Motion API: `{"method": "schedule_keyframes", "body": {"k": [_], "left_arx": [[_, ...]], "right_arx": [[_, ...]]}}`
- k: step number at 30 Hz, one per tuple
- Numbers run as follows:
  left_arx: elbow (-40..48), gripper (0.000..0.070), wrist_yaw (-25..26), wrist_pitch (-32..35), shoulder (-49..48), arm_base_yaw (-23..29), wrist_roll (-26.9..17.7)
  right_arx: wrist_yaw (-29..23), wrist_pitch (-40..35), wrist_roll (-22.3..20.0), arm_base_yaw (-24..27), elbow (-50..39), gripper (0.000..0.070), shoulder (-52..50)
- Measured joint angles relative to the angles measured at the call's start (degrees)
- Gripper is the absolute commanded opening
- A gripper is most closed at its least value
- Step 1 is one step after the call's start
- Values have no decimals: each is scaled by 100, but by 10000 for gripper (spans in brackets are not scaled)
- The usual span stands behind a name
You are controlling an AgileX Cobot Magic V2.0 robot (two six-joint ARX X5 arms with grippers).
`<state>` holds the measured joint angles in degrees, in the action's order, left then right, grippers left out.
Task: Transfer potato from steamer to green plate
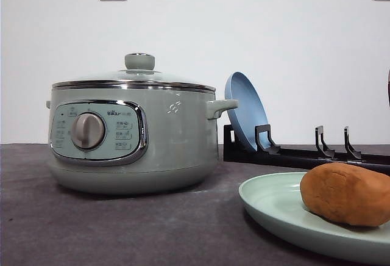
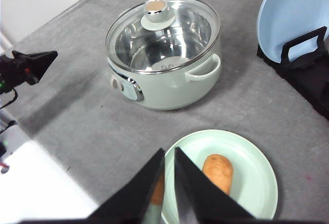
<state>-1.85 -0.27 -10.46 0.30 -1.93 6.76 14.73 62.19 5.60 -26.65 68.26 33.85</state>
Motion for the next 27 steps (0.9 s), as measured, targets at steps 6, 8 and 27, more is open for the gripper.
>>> {"method": "schedule_keyframes", "body": {"k": [6, 8, 27], "left_arx": [[0, 26, 0, 0, 0, 0, 0], [0, 26, 1, 0, 0, 0, 0], [0, 26, -1, 0, 0, 0, 0]], "right_arx": [[9, -1583, -361, 972, -1045, 21, -706], [-42, -2376, -553, 1267, -1734, 20, -1056], [-710, -6000, -1015, 2522, -6620, 20, -3154]]}}
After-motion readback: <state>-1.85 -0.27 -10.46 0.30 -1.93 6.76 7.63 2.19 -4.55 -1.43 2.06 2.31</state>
